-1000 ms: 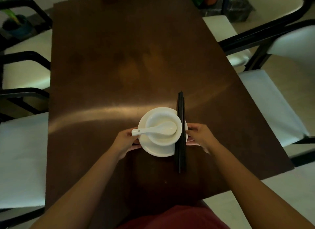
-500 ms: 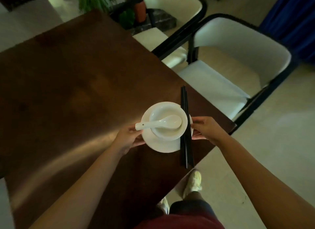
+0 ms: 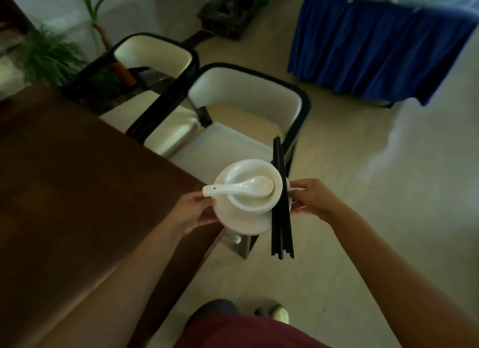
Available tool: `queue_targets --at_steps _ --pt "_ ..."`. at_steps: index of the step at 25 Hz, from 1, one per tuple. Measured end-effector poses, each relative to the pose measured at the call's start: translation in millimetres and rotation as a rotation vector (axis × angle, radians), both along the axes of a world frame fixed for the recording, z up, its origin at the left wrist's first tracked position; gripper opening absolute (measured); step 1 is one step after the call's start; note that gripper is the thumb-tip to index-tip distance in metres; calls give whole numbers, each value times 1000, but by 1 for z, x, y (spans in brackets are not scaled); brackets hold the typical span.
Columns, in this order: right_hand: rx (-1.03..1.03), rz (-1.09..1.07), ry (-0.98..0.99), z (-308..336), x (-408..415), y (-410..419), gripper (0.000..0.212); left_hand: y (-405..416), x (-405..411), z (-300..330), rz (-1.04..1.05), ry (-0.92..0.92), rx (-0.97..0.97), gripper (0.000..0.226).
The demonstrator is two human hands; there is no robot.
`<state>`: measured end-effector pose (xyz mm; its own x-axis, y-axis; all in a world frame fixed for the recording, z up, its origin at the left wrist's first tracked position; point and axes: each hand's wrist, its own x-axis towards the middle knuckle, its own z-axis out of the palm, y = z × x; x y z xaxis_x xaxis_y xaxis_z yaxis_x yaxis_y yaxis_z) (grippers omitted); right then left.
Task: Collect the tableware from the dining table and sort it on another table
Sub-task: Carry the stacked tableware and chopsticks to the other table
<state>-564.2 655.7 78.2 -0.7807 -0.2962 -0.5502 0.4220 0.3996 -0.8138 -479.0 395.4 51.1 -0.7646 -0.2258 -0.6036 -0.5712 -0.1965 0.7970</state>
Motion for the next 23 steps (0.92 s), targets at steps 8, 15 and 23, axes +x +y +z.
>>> queue_targets --at_steps 8,15,23 --pt "16 -218 31 18 -79 182 16 171 -134 10 -220 25 10 17" --pt "0 -448 39 13 -154 307 22 298 -267 22 -424 18 4 17" --pt "-30 -619 60 37 -257 444 18 447 -416 53 -624 22 -40 19"
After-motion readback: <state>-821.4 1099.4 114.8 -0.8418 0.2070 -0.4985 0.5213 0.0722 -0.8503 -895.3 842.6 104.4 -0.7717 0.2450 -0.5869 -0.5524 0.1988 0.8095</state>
